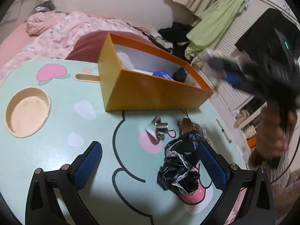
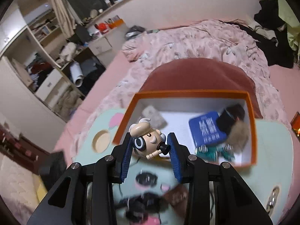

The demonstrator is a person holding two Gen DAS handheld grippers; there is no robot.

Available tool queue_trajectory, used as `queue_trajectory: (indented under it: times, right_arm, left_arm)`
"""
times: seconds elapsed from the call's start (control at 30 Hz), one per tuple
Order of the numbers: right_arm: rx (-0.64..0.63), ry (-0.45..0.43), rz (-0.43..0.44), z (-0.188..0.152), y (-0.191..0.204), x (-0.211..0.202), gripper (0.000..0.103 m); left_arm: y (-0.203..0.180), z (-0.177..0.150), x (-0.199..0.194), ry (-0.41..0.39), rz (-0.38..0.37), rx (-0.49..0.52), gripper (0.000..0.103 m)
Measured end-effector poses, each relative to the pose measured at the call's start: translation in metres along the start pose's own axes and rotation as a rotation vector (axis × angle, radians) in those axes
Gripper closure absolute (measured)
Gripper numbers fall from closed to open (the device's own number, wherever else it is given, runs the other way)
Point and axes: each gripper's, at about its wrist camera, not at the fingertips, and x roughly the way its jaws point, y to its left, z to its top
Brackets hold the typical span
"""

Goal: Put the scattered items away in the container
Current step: 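Grasp the cartoon doll keychain with the right gripper and set it on the table, then grasp the white fluffy pompom with the left gripper and drop it on the table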

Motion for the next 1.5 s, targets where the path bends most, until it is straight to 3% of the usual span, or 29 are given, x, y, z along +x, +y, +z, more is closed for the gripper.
queue_trajectory:
  times: [0.23, 0.4, 0.53, 0.63, 0.8, 0.9, 1.0, 1.07, 1.27, 1.37, 1.5]
  right_arm:
    - [-0.027, 0.055, -0.014, -0.043, -0.003, 0.019, 0.064]
    - [-0.054, 0.073, -0.066, -0.062, -0.005, 0.034, 0.064]
    - [-0.052, 0.069, -0.101, -0.070, -0.011, 0.043, 0.061]
    - [-0.028, 0.029, -0.061, -0.071, -0.015, 0.032, 0.046]
    - [-0.016, -0.097, -0.025, -0.074, -0.015, 0.003, 0.037]
    - [0.003, -0.105, -0.016, -0.076, -0.017, 0.000, 0.036]
    - [0.032, -0.099, -0.004, -0.078, -0.023, 0.000, 0.036]
    - [0.054, -0.093, 0.007, -0.079, -0.027, -0.001, 0.036]
    - [0.117, -0.095, 0.050, -0.082, -0.043, -0.003, 0.036]
    - [0.142, -0.096, 0.066, -0.082, -0.050, -0.003, 0.036]
    - [0.164, -0.087, 0.086, -0.083, -0.054, -0.001, 0.036]
  left_arm:
    - [-0.004, 0.011, -0.025, -0.124, 0.017, 0.016, 0.001]
    - [0.000, 0.029, -0.032, -0.123, 0.073, 0.016, 0.001]
    - [-0.011, 0.054, -0.035, -0.107, 0.166, 0.131, 0.002]
    - [-0.026, 0.074, -0.034, -0.092, 0.230, 0.245, 0.012]
    - [-0.043, 0.121, -0.004, 0.036, 0.248, 0.369, 0.039]
    - [-0.052, 0.140, 0.034, 0.147, 0.330, 0.503, 0.058]
    - [-0.055, 0.148, 0.071, 0.282, 0.405, 0.613, 0.066]
    - [-0.055, 0.150, 0.092, 0.371, 0.429, 0.657, 0.067]
    - [-0.043, 0.150, 0.130, 0.512, 0.521, 0.693, 0.067]
    - [-0.043, 0.139, 0.144, 0.561, 0.535, 0.713, 0.060]
    - [-0.046, 0.143, 0.146, 0.563, 0.522, 0.690, 0.064]
